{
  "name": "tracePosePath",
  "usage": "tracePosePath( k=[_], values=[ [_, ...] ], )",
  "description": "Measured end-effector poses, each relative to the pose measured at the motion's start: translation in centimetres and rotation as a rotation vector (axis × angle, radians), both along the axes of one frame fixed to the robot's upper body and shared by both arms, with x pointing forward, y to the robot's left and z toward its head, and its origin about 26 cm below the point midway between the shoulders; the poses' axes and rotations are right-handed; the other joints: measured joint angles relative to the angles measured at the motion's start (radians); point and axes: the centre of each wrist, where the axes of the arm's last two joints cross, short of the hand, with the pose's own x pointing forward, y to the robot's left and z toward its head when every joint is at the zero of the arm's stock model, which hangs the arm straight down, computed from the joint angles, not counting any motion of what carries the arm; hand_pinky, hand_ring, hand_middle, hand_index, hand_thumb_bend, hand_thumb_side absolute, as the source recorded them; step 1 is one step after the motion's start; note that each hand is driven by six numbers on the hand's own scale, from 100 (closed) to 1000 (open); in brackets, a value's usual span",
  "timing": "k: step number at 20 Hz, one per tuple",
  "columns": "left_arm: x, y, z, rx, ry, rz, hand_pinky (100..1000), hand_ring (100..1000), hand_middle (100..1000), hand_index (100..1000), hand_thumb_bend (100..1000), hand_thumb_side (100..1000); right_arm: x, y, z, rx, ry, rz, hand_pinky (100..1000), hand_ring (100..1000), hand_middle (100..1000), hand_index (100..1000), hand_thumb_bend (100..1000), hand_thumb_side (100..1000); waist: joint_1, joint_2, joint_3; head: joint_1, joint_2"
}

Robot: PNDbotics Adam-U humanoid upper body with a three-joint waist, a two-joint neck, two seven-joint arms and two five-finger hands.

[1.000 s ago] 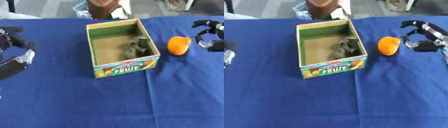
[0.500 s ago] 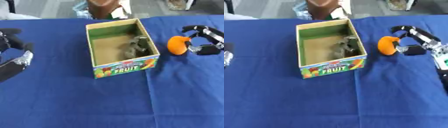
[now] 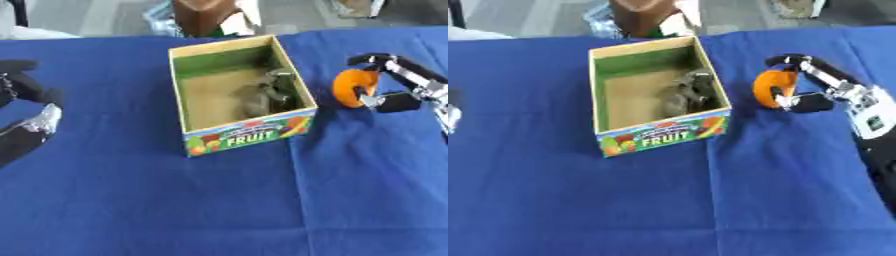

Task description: Pick up objects on the table and place them in the box.

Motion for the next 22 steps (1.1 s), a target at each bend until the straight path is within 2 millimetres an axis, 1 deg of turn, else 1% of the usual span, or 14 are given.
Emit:
tracePosePath(
  k=[4, 5, 6, 7, 8, 9, 12, 13, 14, 15, 16, 17, 18, 22],
  values=[
    [0.0, -0.1, -0.1, -0.003, 0.003, -0.001, 561, 503, 455, 723, 260, 100, 0.1, 0.4, -0.2, -0.045, -0.004, -0.019, 877, 1000, 844, 910, 124, 318, 0.0, 0.0, 0.001, -0.001, 0.0],
    [0.0, -0.1, -0.1, -0.006, 0.004, -0.001, 561, 503, 455, 723, 256, 100, 0.1, 0.5, -0.2, -0.054, -0.006, -0.022, 864, 1000, 816, 884, 144, 372, 0.0, 0.0, 0.001, -0.001, 0.0],
    [0.0, -0.1, -0.1, -0.007, 0.004, -0.001, 561, 502, 455, 723, 267, 100, 0.1, 0.6, -0.3, -0.068, -0.007, -0.024, 860, 1000, 798, 858, 216, 331, 0.0, 0.0, 0.001, -0.002, 0.0],
    [0.0, -0.1, -0.1, -0.007, 0.005, -0.001, 561, 502, 455, 723, 253, 101, 0.1, 0.7, -0.3, -0.087, -0.004, -0.024, 860, 1000, 784, 854, 151, 399, 0.0, 0.0, 0.002, -0.002, 0.0],
    [0.0, -0.1, -0.2, -0.007, 0.006, -0.001, 561, 502, 455, 723, 253, 101, 0.1, 0.8, -0.3, -0.107, 0.001, -0.026, 860, 1000, 781, 853, 152, 401, 0.0, 0.0, 0.002, -0.002, 0.0],
    [0.0, -0.1, -0.2, -0.007, 0.008, 0.0, 561, 502, 455, 723, 252, 102, 0.1, 0.8, -0.4, -0.123, 0.006, -0.03, 855, 1000, 758, 845, 141, 422, 0.0, 0.0, 0.002, -0.002, 0.0],
    [-0.1, -0.1, -0.2, -0.007, 0.01, 0.0, 561, 503, 455, 723, 251, 102, 0.1, 0.8, -0.3, -0.17, 0.012, -0.048, 849, 1000, 741, 837, 133, 427, -0.001, 0.0, 0.002, -0.002, 0.0],
    [-0.1, -0.1, -0.2, -0.007, 0.01, 0.0, 561, 502, 455, 723, 248, 102, 0.1, 0.9, -0.3, -0.18, 0.011, -0.054, 819, 951, 658, 798, 100, 429, -0.001, 0.0, 0.002, -0.002, 0.0],
    [-0.1, -0.1, -0.2, -0.007, 0.011, 0.0, 561, 502, 455, 723, 248, 102, 0.1, 0.9, -0.2, -0.193, 0.006, -0.06, 811, 935, 627, 782, 100, 427, -0.001, 0.0, 0.002, -0.002, 0.0],
    [-0.1, -0.1, -0.2, -0.006, 0.011, 0.0, 561, 502, 455, 723, 246, 102, 0.1, 0.9, -0.1, -0.203, -0.001, -0.066, 787, 896, 554, 734, 100, 413, -0.001, 0.0, 0.002, -0.002, 0.0],
    [-0.1, -0.1, -0.2, -0.006, 0.011, -0.001, 561, 502, 455, 723, 246, 102, 0.1, 0.9, -0.1, -0.211, -0.008, -0.072, 776, 876, 522, 708, 100, 404, -0.002, 0.0, 0.002, -0.002, 0.0],
    [-0.1, -0.1, -0.2, -0.007, 0.012, -0.001, 561, 502, 455, 723, 246, 102, 0.1, 0.9, 0.0, -0.215, -0.018, -0.081, 776, 876, 522, 708, 100, 404, -0.002, 0.0, 0.002, -0.002, 0.0],
    [0.0, -0.1, -0.2, -0.007, 0.012, -0.001, 561, 502, 455, 723, 244, 102, 0.1, 1.0, 0.0, -0.221, -0.027, -0.089, 739, 824, 458, 641, 100, 374, -0.003, 0.0, 0.002, -0.002, 0.0],
    [-0.1, -0.2, -0.3, -0.014, 0.014, -0.002, 561, 502, 455, 723, 244, 102, 0.2, 1.2, 0.0, -0.236, -0.072, -0.118, 739, 824, 458, 641, 100, 374, -0.003, 0.0, 0.003, -0.002, 0.0]
  ],
)
